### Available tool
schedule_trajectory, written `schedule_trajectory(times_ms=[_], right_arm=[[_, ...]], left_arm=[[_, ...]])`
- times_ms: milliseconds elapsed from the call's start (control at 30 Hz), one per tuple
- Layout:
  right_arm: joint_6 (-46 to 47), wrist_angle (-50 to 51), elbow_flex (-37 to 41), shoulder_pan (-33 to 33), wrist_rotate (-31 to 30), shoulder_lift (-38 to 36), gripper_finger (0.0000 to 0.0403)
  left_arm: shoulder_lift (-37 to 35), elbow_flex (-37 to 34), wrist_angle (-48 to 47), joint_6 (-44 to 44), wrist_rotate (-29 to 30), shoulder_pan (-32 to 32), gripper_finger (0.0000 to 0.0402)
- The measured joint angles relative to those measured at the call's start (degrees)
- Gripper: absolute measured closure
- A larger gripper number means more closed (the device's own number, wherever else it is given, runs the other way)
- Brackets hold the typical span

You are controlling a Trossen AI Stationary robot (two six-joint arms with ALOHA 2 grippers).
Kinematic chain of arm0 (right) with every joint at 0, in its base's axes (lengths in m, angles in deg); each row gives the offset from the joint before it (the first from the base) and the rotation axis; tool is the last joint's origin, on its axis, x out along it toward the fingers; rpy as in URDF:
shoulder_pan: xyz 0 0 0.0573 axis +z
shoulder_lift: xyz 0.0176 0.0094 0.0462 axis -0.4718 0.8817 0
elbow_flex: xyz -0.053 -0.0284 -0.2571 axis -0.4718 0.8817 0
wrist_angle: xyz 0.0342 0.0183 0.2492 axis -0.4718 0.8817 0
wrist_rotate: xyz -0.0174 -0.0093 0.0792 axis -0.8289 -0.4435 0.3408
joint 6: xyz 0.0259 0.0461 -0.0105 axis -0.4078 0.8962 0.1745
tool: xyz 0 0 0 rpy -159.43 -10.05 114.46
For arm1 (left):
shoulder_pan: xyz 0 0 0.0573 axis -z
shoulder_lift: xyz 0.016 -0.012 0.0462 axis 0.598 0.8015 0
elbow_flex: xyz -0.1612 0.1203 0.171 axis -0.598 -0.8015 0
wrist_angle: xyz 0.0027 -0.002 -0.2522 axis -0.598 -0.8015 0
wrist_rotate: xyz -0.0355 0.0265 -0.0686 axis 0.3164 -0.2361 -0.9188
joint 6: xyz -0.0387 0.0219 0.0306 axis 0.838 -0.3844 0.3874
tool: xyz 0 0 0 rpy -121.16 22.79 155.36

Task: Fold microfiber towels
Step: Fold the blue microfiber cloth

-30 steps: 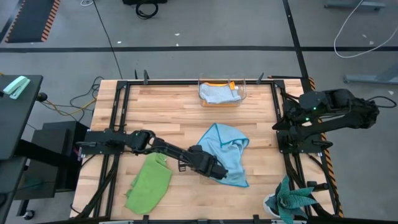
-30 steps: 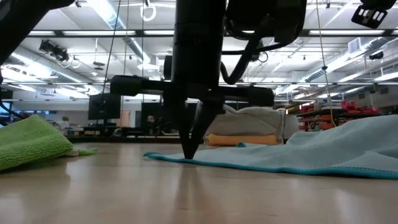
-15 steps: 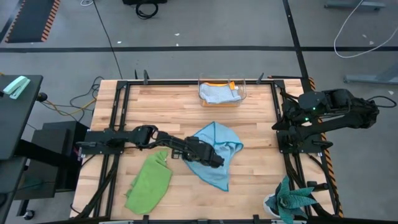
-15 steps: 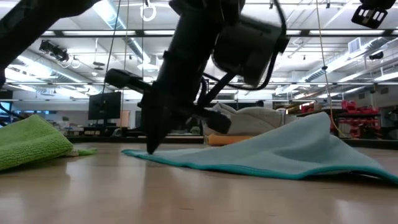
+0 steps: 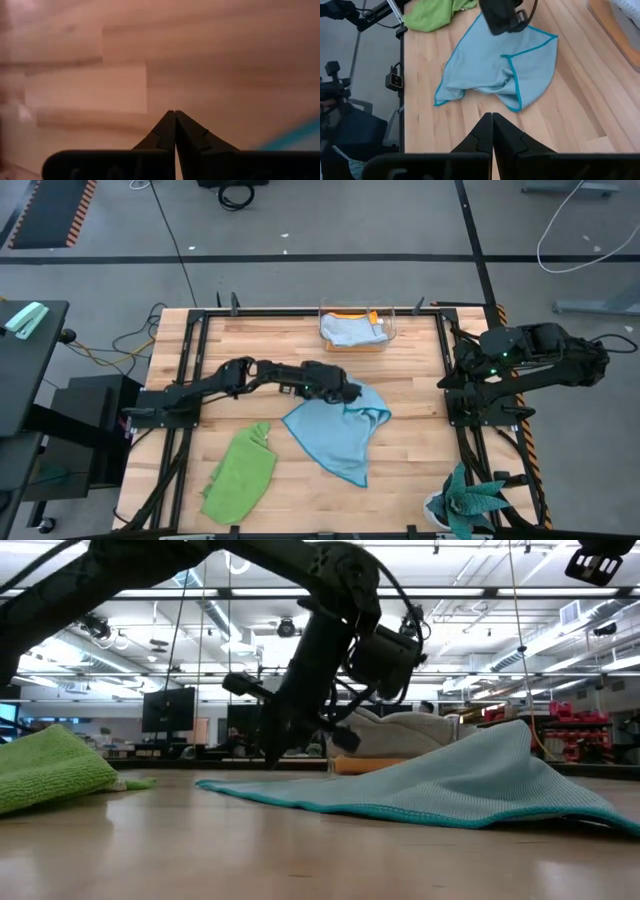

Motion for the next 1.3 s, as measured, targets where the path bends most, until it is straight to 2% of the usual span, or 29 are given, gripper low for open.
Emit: schedule_trajectory(times_ms=[233,467,667,833,1033,1300], right_arm=[[-3.22,-2.09,2.98,0.0,-1.64,1.59,0.0389],[-8.61,-14.52,12.39,0.0,0.47,6.99,0.0361],[-13.92,-25.72,14.23,-0.02,0.93,19.74,0.0327],[-18.13,-28.49,13.2,-0.14,0.92,32.97,0.0309],[-19.74,-34.06,10.77,-2.44,0.94,46.24,0.0307],[-21.37,-34.58,4.25,-6.39,0.93,57.09,0.0309]], left_arm=[[-6.64,0.13,-0.73,-0.34,1.27,3.0,0.0396],[-16.19,0.15,-0.54,4.19,6.28,9.35,0.0377],[-21.4,0.15,-0.5,9.02,10.97,14.95,0.0381],[-22.7,0.15,-0.46,14.26,15.88,18.26,0.039],[-22.85,0.15,-0.46,16.06,17.08,20.05,0.0383],[-22.83,0.15,-0.46,17.77,21.15,21.55,0.037]])
